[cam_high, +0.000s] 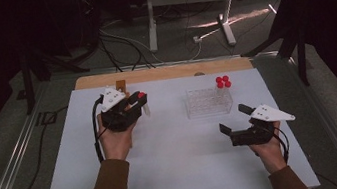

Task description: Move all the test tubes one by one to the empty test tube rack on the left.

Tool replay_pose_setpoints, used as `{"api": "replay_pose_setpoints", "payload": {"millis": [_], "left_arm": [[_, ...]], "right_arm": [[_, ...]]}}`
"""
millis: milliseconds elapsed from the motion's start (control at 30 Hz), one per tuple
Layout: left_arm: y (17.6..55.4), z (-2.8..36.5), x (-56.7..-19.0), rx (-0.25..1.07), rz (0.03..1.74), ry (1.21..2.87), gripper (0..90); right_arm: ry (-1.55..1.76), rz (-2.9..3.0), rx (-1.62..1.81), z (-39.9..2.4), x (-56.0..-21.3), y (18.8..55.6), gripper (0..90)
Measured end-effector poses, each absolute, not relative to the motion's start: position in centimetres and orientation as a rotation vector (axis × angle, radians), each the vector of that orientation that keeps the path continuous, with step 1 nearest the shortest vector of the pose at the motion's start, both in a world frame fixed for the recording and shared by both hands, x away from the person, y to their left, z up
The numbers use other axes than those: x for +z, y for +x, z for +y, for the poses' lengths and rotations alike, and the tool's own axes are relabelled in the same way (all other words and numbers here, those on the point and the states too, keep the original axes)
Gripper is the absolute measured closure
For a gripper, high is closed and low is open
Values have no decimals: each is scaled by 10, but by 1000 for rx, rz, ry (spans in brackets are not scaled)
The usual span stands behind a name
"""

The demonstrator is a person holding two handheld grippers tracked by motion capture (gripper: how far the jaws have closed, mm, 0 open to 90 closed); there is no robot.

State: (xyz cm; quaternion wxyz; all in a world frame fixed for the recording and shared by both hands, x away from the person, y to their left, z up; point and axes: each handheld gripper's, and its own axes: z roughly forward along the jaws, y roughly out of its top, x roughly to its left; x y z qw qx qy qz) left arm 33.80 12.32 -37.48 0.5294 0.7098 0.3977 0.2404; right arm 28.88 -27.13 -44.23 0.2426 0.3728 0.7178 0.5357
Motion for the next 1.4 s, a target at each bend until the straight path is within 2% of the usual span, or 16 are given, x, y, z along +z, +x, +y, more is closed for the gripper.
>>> {"api": "replay_pose_setpoints", "payload": {"millis": [433,1000,1400], "left_arm": [[368,143,-377,663,1031,1635,710],[403,156,-389,852,1213,1555,711],[420,158,-402,863,1270,1569,710]], "right_arm": [[1041,1950,1471,-275,-443,293,0],[1053,1923,1497,-281,-440,294,0],[1053,1920,1509,-280,-441,293,0]]}}
